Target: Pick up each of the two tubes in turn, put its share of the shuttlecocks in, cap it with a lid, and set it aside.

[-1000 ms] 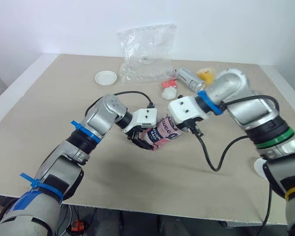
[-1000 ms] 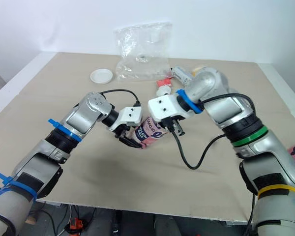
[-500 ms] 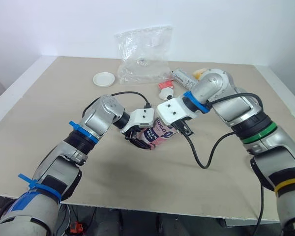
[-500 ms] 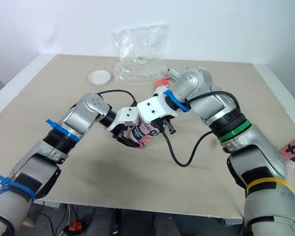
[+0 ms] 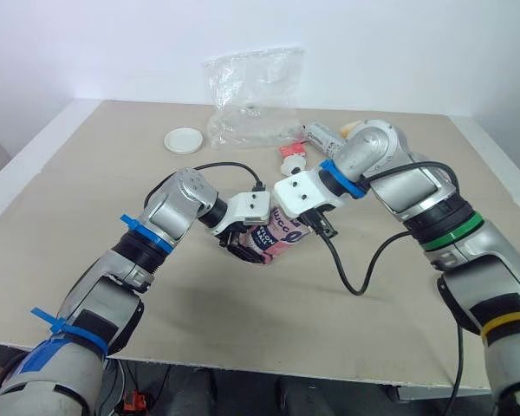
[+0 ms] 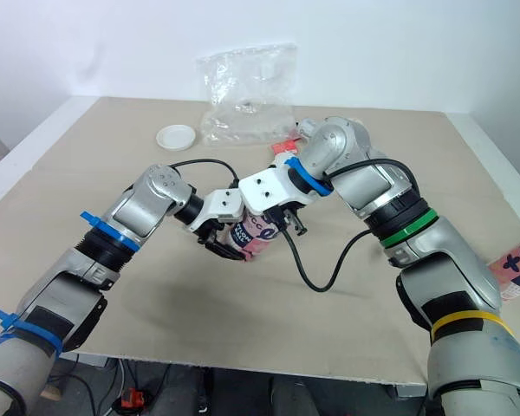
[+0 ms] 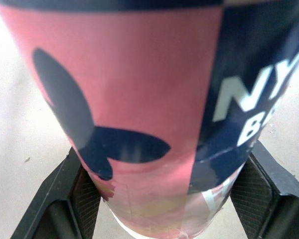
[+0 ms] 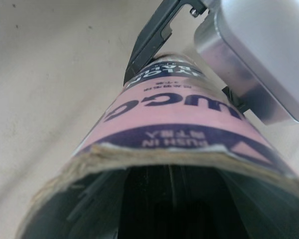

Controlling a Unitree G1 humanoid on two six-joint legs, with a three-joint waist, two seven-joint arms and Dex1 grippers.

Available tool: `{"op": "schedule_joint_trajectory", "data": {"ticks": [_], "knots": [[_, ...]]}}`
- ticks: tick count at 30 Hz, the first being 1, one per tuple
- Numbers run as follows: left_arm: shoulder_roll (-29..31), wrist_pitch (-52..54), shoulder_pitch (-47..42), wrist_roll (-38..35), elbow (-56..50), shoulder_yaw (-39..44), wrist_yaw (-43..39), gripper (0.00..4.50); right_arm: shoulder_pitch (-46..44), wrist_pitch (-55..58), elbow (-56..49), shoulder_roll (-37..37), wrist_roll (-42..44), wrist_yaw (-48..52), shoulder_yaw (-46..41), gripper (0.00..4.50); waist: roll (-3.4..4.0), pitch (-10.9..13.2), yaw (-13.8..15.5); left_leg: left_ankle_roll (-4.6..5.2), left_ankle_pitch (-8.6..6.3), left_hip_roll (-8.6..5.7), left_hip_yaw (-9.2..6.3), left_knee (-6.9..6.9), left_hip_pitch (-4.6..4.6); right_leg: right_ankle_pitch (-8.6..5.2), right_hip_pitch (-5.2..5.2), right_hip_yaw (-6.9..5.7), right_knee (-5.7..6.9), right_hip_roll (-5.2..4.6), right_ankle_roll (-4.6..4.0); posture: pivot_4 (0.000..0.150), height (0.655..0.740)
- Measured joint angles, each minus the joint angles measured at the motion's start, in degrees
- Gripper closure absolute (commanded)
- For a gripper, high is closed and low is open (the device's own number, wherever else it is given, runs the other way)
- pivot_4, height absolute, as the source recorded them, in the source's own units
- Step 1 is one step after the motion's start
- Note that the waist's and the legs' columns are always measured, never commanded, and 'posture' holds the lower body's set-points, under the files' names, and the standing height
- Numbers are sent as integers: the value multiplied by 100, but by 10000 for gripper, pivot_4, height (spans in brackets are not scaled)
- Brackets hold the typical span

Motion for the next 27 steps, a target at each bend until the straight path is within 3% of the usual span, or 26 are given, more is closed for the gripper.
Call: {"op": "schedule_joint_trajectory", "data": {"ticks": [13, 27], "knots": [[-25, -143, 1, -10, 38, 42, -36, 12652, 0, 252, -99, -271, 446, 5, -40, 44713, 0, 2, 19, -1, -1, -18, -12, -2, -24, -3, -12, 0, 0, -9, 20, 1500, 7400], [-34, -261, 7, -29, 189, 98, -80, 12652, -20, 921, -294, -799, 1025, 8, -916, 44713, -1, 3, 28, -2, -2, -23, -13, -3, -27, -13, -12, 0, -1, -15, 8, 1500, 7400]]}}
